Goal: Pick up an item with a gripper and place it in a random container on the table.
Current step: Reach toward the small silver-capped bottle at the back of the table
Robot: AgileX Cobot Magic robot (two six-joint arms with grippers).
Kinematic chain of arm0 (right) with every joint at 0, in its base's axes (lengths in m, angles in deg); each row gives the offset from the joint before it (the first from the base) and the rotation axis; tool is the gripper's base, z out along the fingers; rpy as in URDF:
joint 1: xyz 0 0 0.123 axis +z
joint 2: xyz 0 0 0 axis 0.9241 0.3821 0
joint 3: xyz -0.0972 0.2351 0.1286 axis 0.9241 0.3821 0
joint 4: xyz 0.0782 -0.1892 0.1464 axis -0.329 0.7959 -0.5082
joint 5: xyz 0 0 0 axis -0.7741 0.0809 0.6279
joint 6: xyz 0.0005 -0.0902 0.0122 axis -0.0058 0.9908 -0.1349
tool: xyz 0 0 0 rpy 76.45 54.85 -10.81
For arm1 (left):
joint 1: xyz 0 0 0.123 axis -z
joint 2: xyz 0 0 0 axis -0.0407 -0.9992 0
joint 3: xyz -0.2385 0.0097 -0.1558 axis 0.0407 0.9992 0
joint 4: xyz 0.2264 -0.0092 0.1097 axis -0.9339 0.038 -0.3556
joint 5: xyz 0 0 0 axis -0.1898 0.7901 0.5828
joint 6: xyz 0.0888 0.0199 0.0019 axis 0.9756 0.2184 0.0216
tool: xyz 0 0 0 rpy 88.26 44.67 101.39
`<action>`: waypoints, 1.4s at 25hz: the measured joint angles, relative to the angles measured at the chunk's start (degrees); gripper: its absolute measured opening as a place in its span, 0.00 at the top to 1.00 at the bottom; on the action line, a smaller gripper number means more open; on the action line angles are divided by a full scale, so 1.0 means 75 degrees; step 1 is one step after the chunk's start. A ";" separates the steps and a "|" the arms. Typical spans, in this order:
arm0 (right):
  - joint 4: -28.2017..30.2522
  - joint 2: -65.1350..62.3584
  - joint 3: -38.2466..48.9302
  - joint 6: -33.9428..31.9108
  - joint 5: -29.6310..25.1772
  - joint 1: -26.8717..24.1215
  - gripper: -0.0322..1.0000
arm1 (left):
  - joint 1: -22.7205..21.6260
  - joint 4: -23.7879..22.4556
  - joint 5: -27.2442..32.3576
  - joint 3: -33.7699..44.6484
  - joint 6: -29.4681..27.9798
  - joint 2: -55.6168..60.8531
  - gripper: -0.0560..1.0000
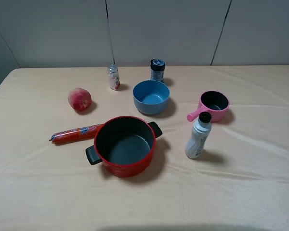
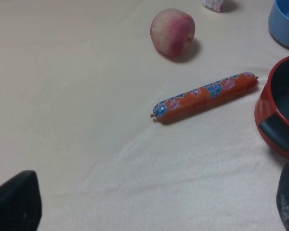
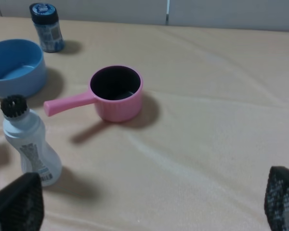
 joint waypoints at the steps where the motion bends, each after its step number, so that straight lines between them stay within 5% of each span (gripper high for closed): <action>1: 0.0000 0.0000 0.0000 0.0000 0.0000 0.0000 0.30 | 0.0000 0.0000 0.0000 0.0000 0.0000 0.0000 0.01; 11: -0.0092 0.0291 -0.0104 0.0000 0.0007 0.0000 0.30 | 0.0000 0.0000 0.0000 0.0000 0.0000 0.0000 0.01; 31: -0.0851 0.3700 -0.1759 0.1070 0.0360 0.0000 0.30 | 0.0000 0.0000 0.0000 0.0000 0.0000 0.0000 0.01; 35: -0.0855 0.4333 -0.2130 0.1126 0.0366 0.0420 0.30 | 0.0000 0.0000 0.0000 0.0000 0.0000 0.0000 0.01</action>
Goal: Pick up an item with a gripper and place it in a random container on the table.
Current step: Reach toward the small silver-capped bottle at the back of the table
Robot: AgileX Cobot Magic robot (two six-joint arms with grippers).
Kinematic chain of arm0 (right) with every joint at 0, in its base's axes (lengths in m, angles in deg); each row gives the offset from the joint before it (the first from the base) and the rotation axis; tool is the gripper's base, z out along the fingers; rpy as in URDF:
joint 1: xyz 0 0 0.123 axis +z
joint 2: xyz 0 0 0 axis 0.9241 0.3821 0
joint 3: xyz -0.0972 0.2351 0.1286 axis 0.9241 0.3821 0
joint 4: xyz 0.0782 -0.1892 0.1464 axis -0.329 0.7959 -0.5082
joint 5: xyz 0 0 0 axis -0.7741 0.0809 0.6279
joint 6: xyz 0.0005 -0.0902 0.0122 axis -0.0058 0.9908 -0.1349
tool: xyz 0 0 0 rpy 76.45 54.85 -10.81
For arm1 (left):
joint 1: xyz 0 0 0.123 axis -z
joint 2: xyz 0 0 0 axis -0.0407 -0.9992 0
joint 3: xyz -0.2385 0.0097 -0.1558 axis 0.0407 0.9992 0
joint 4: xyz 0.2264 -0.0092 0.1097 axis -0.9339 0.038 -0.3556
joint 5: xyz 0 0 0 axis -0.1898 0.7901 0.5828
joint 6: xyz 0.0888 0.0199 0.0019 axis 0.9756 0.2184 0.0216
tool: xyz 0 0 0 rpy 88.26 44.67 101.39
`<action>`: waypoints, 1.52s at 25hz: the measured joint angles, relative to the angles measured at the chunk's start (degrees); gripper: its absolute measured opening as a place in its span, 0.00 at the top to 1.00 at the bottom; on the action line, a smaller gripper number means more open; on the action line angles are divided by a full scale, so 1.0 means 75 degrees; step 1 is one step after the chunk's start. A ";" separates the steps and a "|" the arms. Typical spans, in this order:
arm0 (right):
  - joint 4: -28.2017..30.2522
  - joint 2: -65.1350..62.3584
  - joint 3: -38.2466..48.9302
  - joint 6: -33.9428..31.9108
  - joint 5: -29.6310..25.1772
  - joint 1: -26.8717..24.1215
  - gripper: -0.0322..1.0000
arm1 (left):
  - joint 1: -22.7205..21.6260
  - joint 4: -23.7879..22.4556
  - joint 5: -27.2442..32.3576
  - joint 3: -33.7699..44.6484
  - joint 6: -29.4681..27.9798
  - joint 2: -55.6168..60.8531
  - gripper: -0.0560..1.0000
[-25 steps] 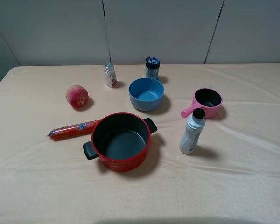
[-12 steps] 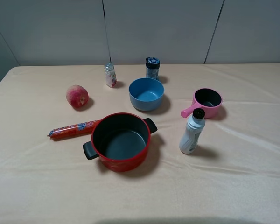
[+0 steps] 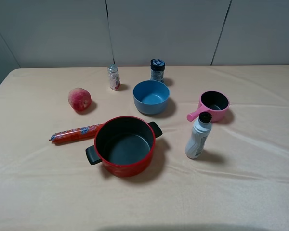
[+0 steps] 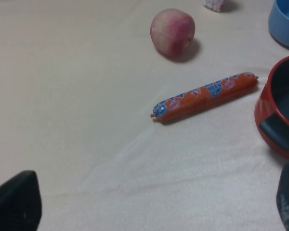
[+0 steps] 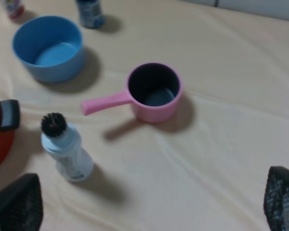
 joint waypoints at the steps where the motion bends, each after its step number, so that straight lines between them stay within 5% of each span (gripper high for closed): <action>1: 0.0018 0.0140 -0.0099 0.0000 0.0000 0.0151 0.30 | 0.0000 0.0000 0.0000 0.0000 0.0000 0.0000 0.01; 22: 0.0287 0.3947 -0.2504 0.0007 0.0206 0.2587 0.30 | 0.0000 0.0000 0.0000 0.0000 0.0000 0.0000 0.01; 38: 0.0372 0.7024 -0.4955 0.0103 0.0391 0.3335 0.30 | 0.0000 0.0000 0.0000 0.0000 0.0000 0.0000 0.01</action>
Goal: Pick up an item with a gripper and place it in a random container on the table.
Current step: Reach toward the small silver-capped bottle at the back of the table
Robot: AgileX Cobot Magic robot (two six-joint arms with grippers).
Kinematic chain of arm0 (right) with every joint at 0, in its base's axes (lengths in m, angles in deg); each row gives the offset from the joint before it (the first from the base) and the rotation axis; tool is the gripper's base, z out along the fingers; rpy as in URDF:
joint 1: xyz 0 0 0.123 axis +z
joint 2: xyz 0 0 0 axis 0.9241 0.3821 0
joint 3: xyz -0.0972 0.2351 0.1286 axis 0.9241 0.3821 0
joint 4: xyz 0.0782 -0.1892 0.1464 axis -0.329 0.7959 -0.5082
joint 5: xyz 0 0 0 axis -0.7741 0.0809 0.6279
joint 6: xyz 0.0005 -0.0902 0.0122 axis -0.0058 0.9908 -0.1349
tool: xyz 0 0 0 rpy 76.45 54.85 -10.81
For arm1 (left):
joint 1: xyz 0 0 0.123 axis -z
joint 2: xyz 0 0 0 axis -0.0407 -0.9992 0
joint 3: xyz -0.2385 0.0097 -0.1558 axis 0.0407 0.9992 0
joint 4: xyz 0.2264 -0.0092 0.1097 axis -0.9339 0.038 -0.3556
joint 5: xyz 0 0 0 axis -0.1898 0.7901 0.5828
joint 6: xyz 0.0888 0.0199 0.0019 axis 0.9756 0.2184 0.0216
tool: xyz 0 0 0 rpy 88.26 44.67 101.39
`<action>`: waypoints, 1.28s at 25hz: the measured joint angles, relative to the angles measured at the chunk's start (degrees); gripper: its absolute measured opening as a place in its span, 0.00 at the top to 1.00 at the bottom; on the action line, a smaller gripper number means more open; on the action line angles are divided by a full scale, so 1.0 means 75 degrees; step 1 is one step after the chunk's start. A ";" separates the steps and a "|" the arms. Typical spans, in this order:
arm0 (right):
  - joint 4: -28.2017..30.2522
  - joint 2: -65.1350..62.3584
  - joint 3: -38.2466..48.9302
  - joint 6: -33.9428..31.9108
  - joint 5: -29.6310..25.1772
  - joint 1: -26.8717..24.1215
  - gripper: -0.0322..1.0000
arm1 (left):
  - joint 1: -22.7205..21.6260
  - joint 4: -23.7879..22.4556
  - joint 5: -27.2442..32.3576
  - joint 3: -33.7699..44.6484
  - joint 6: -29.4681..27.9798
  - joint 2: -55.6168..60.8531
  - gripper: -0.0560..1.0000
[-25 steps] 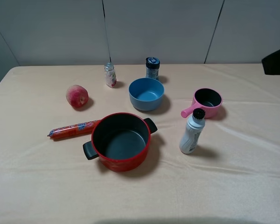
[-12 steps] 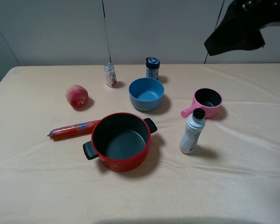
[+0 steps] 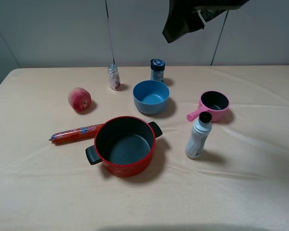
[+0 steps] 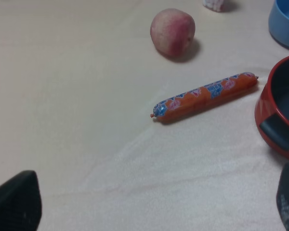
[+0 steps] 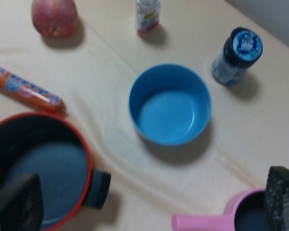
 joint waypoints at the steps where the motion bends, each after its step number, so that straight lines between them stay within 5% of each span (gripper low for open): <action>1: 0.0000 0.0188 -0.0150 0.0016 0.0000 0.0000 0.30 | 0.0000 0.0000 0.0000 0.0000 0.0000 0.0000 0.01; 24: 0.0000 0.3681 -0.4046 0.0585 0.0007 0.0000 0.30 | 0.0000 0.0000 0.0000 0.0000 0.0000 0.0000 0.01; 32: -0.0031 0.5173 -0.5993 0.0664 -0.0885 0.0000 0.30 | 0.0000 0.0000 0.0000 0.0000 0.0000 0.0000 0.01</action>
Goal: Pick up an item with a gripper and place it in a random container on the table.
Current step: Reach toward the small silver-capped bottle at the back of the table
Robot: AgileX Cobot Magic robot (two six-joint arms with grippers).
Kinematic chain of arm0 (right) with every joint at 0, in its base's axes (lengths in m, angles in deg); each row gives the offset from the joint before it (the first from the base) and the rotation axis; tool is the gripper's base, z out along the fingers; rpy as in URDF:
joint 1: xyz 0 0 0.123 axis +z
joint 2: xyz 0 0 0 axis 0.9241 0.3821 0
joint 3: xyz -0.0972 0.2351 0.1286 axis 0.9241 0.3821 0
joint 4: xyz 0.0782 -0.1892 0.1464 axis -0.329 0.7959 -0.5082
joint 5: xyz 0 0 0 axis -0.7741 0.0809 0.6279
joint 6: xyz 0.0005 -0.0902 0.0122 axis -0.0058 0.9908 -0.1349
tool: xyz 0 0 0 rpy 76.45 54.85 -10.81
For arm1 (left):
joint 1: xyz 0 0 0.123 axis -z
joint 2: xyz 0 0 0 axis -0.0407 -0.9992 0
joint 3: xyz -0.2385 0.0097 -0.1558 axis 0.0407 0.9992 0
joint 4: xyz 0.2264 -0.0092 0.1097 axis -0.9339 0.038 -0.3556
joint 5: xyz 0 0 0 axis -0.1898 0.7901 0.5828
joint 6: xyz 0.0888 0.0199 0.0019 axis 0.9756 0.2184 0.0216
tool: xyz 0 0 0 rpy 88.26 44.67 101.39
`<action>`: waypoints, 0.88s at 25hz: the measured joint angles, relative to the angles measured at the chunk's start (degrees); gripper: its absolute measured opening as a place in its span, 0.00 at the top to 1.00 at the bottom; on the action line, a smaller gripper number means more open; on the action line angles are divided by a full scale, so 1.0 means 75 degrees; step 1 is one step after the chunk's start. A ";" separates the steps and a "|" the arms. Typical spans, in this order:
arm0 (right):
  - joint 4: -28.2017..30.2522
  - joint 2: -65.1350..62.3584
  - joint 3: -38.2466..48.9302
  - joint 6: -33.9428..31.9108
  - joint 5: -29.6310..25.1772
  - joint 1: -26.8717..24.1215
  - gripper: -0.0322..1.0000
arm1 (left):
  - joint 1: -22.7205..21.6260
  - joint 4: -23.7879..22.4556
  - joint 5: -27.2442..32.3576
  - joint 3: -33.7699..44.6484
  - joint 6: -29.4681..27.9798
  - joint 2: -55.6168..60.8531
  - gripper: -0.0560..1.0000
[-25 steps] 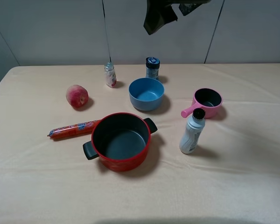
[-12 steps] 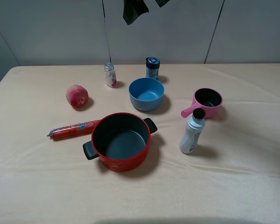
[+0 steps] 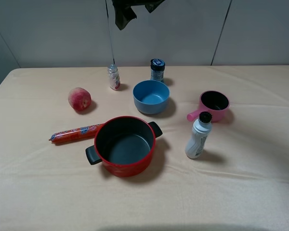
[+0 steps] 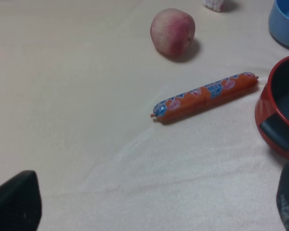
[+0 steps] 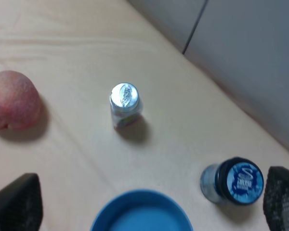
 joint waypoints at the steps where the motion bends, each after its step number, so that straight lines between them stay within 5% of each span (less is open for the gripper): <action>1: -0.0025 0.0216 -0.0240 0.0002 -0.0097 0.0000 0.30 | 0.0000 0.0000 0.0000 0.0000 0.0000 0.0000 0.01; 10: -0.0459 0.1613 -0.2018 0.0090 -0.0407 0.0000 0.30 | 0.0000 0.0000 0.0000 0.0000 0.0000 0.0000 0.01; 22: -0.0647 0.2257 -0.2096 0.0330 0.0471 0.0000 0.30 | 0.0000 0.0000 0.0000 0.0000 0.0000 0.0000 0.01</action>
